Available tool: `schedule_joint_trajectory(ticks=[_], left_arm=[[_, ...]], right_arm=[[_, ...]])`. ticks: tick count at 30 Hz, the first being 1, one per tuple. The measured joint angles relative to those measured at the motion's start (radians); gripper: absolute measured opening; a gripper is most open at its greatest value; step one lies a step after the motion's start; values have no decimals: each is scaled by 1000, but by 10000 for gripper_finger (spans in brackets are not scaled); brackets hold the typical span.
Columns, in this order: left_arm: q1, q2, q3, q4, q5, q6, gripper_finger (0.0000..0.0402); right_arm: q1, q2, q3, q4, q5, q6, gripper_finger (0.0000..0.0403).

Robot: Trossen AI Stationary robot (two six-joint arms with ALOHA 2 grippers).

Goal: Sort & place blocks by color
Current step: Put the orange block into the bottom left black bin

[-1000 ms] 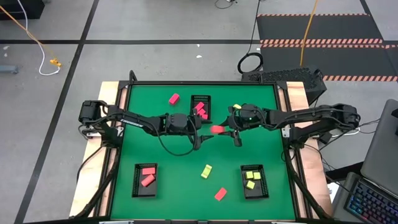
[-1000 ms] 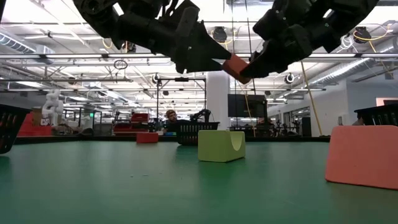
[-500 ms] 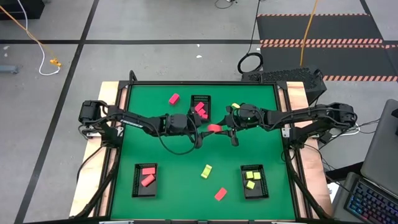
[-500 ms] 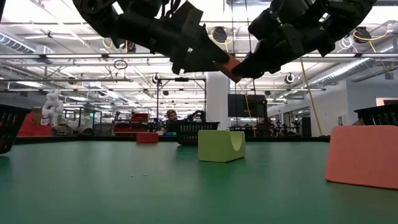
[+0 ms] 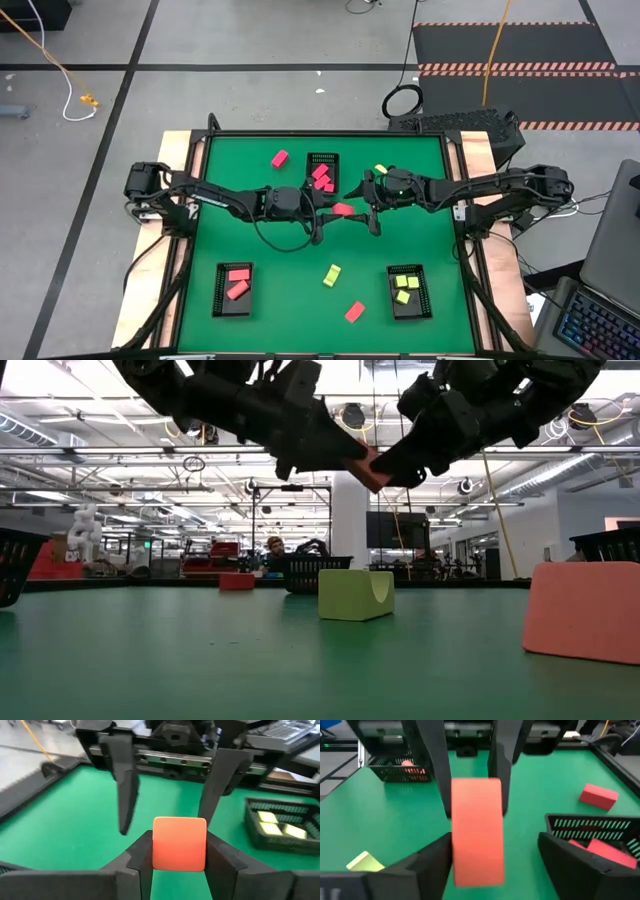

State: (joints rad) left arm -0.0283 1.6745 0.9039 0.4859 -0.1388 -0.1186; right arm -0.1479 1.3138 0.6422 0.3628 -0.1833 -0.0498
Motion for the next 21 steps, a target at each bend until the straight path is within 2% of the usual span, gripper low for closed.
schedule_joint_trajectory(ticks=[4, 10, 14, 17, 21], left_arm=[[-26, -65, -1, -108, 26, -33, 131], [-80, -275, 1, -495, -10, -131, 131], [-145, -379, 1, -773, -45, -328, 131], [-222, -419, 1, -915, -36, -508, 131], [-347, -426, 1, -996, -37, -745, 131]], right_arm=[[2, -2, 0, -29, 18, 14, 313], [5, 1, -1, -54, 38, 12, 315], [8, 0, -1, -68, 26, 49, 313], [7, 0, -1, -89, 26, 64, 313], [8, 0, -1, -98, 28, 66, 313]])
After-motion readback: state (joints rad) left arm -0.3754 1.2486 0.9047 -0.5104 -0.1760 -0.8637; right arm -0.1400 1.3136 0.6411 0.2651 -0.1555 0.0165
